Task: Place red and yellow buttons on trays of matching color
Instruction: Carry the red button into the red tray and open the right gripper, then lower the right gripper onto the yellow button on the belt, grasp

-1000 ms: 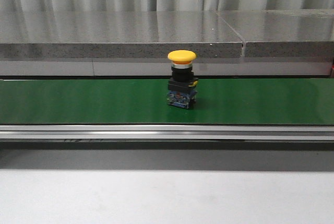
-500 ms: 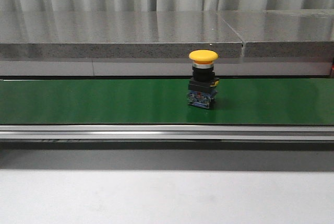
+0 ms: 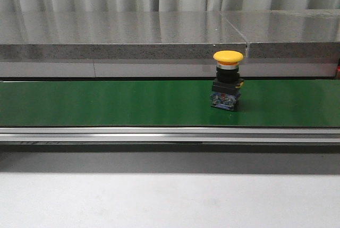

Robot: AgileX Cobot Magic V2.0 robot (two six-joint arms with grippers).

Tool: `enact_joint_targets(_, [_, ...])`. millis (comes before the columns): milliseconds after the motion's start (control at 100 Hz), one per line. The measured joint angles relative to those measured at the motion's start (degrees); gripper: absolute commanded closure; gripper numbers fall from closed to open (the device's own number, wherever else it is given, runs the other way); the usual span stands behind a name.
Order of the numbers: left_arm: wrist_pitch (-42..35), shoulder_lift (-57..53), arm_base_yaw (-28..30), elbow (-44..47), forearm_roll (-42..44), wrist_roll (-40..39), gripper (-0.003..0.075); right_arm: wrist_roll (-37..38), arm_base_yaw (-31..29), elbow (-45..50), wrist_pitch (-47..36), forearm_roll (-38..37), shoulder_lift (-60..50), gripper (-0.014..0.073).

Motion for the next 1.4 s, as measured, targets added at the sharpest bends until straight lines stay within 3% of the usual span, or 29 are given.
enact_joint_targets(340, [0.0, 0.0, 0.0, 0.0, 0.0, 0.0, 0.0739, 0.04, 0.0, -1.02, 6.46, 0.0, -11.46, -0.0052])
enact_joint_targets(480, [0.0, 0.0, 0.0, 0.0, 0.0, 0.0, 0.0739, 0.04, 0.0, 3.02, 8.12, 0.27, -18.08, -0.0052])
enact_joint_targets(740, [0.0, 0.0, -0.05, 0.0, 0.0, 0.0, 0.0739, -1.17, 0.81, 23.79, 3.91, 0.52, -35.43, -0.0052])
enact_joint_targets(1090, [0.0, 0.0, -0.05, 0.0, 0.0, 0.0, 0.0739, -1.49, 8.39, 53.01, 0.7, 2.85, -57.15, -0.0052])
enact_joint_targets(1400, [0.0, 0.0, -0.05, 0.0, 0.0, 0.0, 0.0739, -2.42, 18.21, 66.64, 0.31, 2.85, -64.21, -0.0052])
